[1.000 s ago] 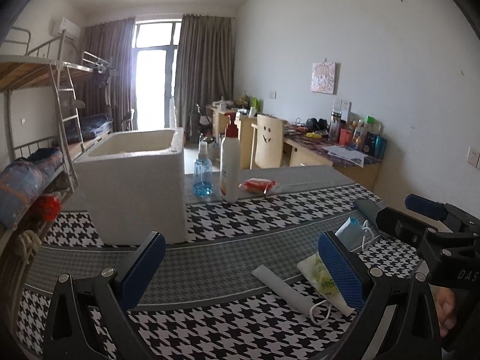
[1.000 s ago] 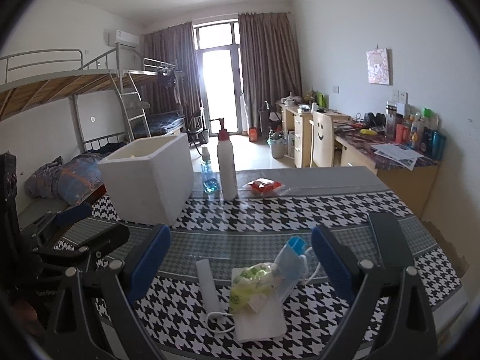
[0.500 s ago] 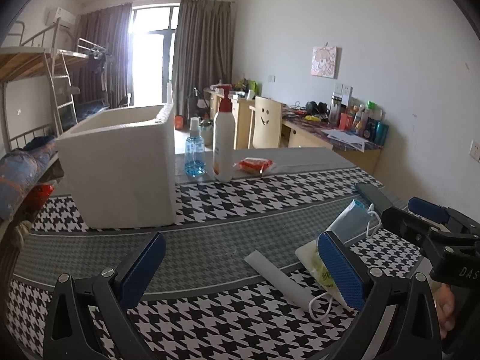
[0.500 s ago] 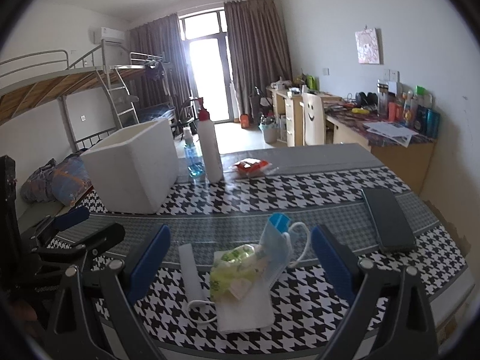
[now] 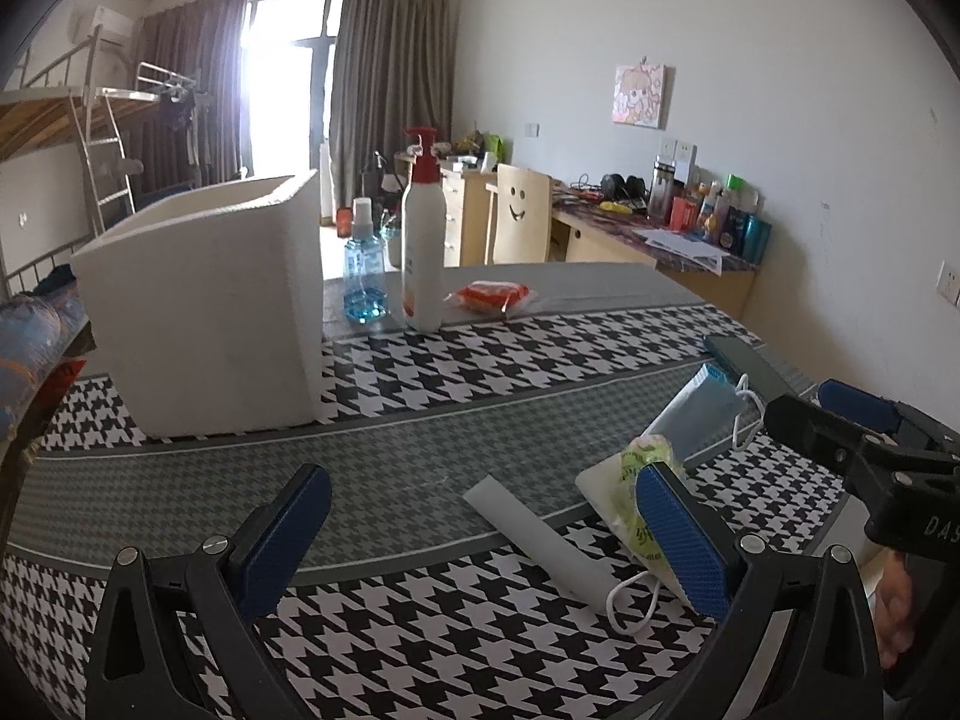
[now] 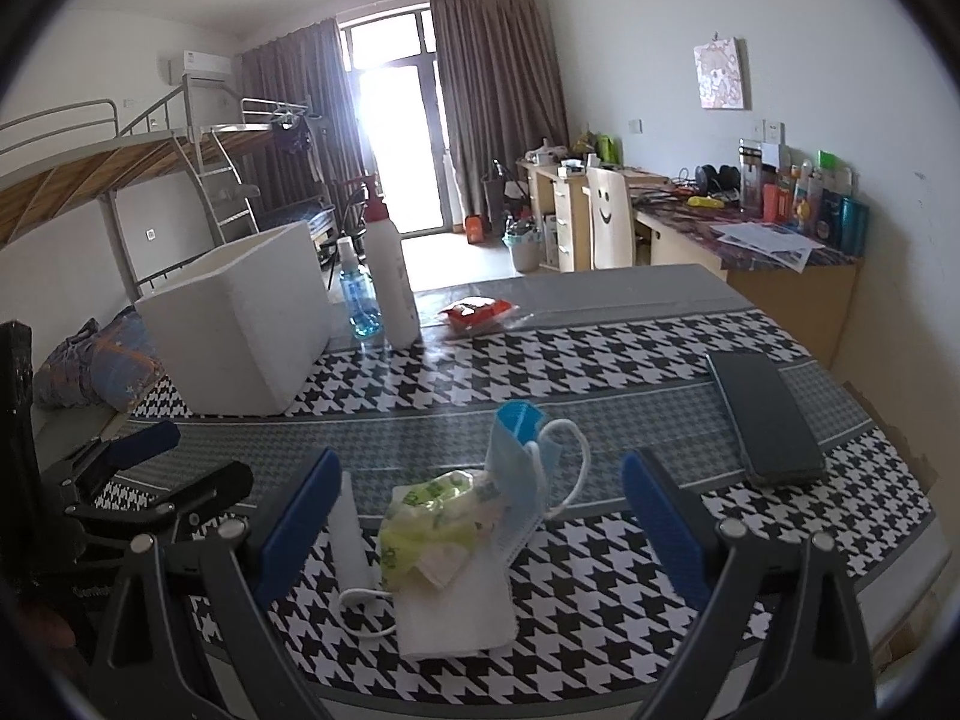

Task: Organize soft objects
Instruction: 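Close the left tool on the white paper strip while the right tool grasps the blue mask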

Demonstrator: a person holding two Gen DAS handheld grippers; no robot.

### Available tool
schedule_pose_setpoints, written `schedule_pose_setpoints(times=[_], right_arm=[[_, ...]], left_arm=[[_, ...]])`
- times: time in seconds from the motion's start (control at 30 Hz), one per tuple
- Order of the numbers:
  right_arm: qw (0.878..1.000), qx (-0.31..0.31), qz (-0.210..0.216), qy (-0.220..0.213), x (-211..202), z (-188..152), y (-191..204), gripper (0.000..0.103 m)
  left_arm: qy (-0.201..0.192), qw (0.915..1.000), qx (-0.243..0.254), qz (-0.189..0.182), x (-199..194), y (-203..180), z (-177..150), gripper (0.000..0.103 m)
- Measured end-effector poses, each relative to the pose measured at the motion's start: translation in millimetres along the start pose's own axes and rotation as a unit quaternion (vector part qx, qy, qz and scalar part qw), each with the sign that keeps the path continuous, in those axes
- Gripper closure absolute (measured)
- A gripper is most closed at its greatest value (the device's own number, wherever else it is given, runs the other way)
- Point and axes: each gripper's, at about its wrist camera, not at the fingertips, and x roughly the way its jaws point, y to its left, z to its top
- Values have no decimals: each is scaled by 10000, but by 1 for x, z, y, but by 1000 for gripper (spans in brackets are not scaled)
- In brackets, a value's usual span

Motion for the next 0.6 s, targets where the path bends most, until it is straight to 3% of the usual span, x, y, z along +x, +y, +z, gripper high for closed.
schedule_pose_setpoints(times=[0.6], right_arm=[[9996,163,18,241,18,-6,-15,6]], left_arm=[[554,9982,-104,183,33,-8,-11,1]])
